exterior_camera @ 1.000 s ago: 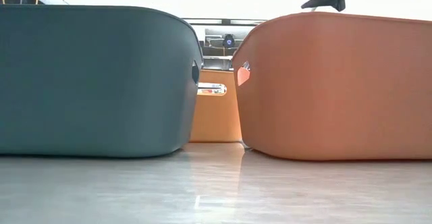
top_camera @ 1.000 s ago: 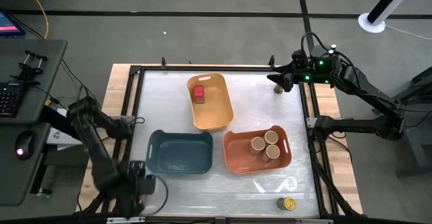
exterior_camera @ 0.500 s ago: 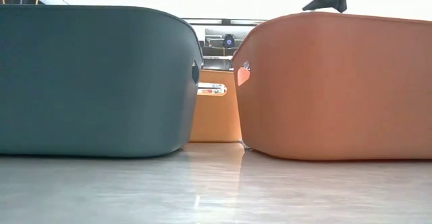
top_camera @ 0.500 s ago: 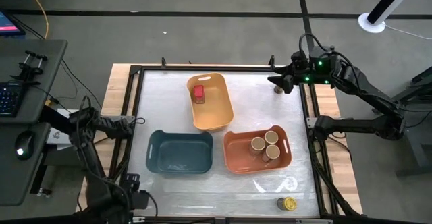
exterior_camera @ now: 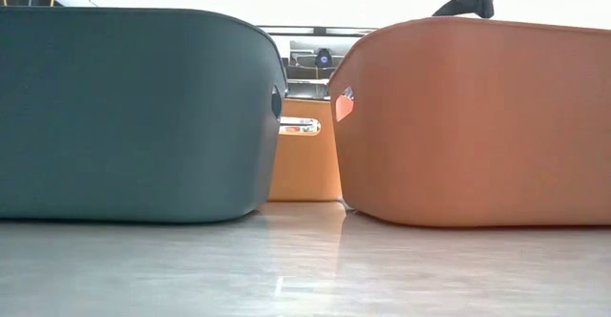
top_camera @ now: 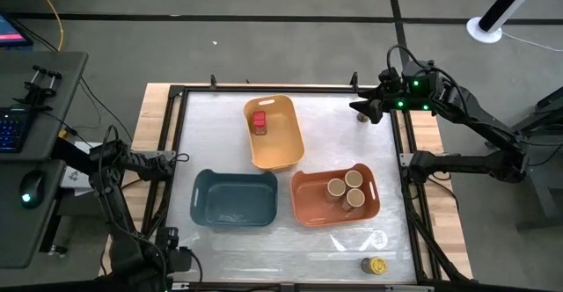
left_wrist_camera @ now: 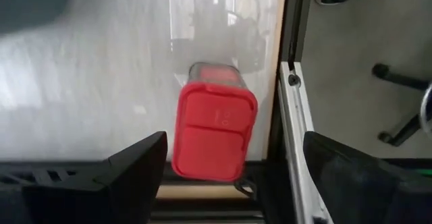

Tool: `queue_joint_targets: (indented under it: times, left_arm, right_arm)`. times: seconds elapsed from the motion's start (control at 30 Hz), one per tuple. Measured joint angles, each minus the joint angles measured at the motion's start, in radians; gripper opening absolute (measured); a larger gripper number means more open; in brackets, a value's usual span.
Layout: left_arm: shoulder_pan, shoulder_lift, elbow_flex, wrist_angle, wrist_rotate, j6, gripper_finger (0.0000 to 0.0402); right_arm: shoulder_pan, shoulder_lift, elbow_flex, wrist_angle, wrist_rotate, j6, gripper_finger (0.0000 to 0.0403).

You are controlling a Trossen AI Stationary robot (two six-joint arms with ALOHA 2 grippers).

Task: Sort spices by type
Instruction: Put the red seasoning can into the yellow bin

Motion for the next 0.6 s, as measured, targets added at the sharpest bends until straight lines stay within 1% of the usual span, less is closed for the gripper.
queue_joint_targets:
  times: [0.13,0.23,0.33,0.47,0.6]
  left_arm:
    - [0.0,0.0,0.0,0.0,-0.059,0.088,0.0333]
    - [0.0,0.0,0.0,0.001,-0.068,0.132,0.0333]
    - [-0.001,-0.001,-0.01,0.028,-0.067,0.135,0.0333]
    - [-0.011,-0.001,-0.059,0.12,-0.037,0.139,0.0333]
    - [-0.008,0.0,-0.103,0.1,-0.04,0.122,0.0333]
  right_arm:
    - [0.0,0.0,0.0,0.0,0.0,0.0,0.0319]
    - [0.0,0.0,0.0,0.0,0.0,0.0,0.0319]
    - [0.0,0.0,0.0,0.0,0.0,0.0,0.0319]
    - [0.0,0.0,0.0,0.0,0.0,0.0,0.0319]
    - [0.0,0.0,0.0,0.0,0.0,0.0,0.0319]
